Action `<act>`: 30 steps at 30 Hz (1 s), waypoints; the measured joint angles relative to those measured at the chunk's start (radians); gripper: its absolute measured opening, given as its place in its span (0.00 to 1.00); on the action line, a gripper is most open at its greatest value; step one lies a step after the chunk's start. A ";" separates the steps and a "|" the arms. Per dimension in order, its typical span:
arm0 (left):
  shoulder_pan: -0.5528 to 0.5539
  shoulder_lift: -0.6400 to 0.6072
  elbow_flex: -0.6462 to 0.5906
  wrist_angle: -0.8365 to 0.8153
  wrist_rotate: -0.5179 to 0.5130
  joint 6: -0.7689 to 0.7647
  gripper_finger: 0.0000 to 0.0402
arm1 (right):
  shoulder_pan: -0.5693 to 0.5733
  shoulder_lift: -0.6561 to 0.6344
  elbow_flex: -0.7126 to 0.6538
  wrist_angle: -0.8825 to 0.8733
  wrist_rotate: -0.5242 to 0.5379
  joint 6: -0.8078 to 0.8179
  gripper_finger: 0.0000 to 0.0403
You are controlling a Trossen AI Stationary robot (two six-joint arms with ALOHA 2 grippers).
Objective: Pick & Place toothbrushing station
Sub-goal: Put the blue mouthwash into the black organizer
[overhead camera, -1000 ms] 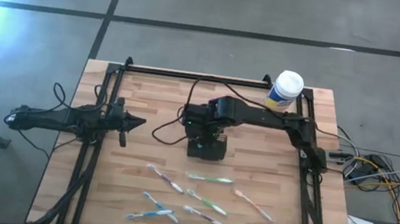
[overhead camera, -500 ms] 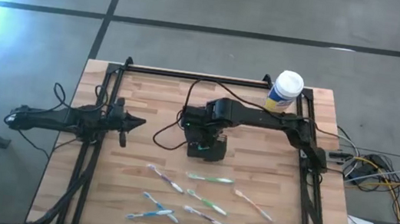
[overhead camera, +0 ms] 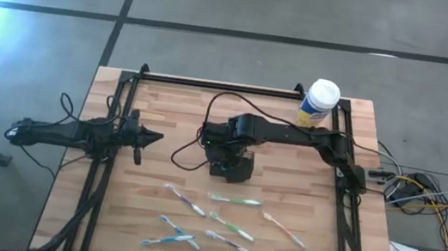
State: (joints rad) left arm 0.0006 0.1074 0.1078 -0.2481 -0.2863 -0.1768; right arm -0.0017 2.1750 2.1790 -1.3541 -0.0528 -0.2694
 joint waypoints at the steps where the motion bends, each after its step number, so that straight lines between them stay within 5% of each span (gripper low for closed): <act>1: 0.000 0.000 0.000 0.000 0.000 0.000 0.01 | 0.000 0.000 -0.006 0.008 0.000 0.000 0.22; 30: 0.000 0.000 0.000 0.000 0.000 0.002 0.01 | -0.001 -0.001 -0.174 0.137 0.003 0.035 0.23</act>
State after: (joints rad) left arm 0.0002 0.1074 0.1078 -0.2478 -0.2867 -0.1753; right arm -0.0029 2.1742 2.0052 -1.2170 -0.0498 -0.2345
